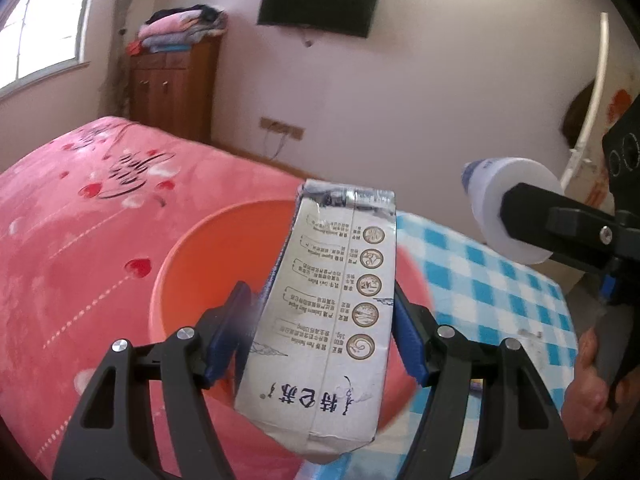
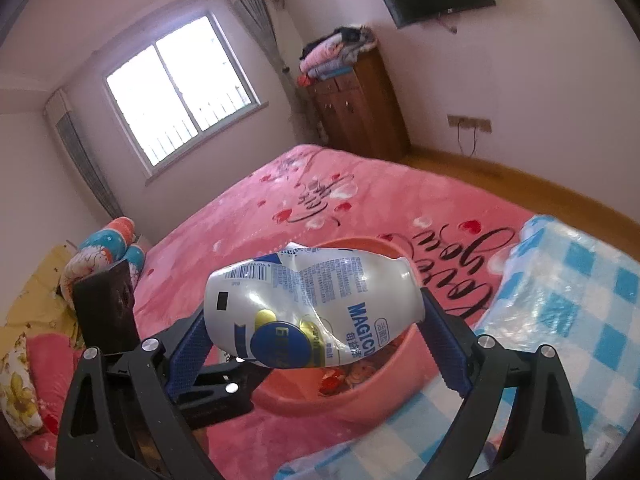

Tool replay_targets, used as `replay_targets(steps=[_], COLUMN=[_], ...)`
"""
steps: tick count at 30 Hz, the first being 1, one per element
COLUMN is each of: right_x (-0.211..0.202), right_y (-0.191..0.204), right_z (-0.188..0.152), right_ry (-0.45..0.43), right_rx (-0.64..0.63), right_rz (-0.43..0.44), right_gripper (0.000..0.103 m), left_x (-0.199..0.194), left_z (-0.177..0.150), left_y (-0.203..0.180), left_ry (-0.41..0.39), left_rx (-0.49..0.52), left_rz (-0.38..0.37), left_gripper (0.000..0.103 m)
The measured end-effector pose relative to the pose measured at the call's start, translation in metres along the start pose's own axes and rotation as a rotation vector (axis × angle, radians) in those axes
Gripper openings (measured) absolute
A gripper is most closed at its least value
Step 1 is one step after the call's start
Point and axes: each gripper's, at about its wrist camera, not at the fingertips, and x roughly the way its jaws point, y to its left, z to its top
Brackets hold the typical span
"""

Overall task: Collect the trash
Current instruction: 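Carry the carton and bottle over the orange bucket and open both tools, then return both tools over the table toward the white wet-wipes pack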

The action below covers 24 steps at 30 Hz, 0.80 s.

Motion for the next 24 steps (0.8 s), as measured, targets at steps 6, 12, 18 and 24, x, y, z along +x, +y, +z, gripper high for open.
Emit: replay_targets(steps=[6, 12, 18, 24], right_x=[0.019, -0.005, -0.039, -0.083], right_y=[-0.021, -0.035, -0.046, -0.050], right_z=[-0.008, -0.013, -0.027, -0.060], right_ry=[0.008, -0.059, -0.123, -0.229], right_rx=[0.093, 0.122, 0.155, 0.114], right_rz=[0.020, 0.032, 0.035, -0.070], right_gripper=[0.095, 0.095, 0.095, 0.095], left_x=[0.013, 0.011, 0.000, -0.024], left_z=[-0.005, -0.008, -0.013, -0.024], left_y=[0.005, 0.009, 0.004, -0.019], left_ry=[0.034, 0.017, -0.023, -0.094], left_rx=[-0.017, -0.034, -0.041, 0.003], left_rz=[0.064, 0.075, 0.076, 0.055], left_gripper=[0.083, 0.085, 0.085, 0.085])
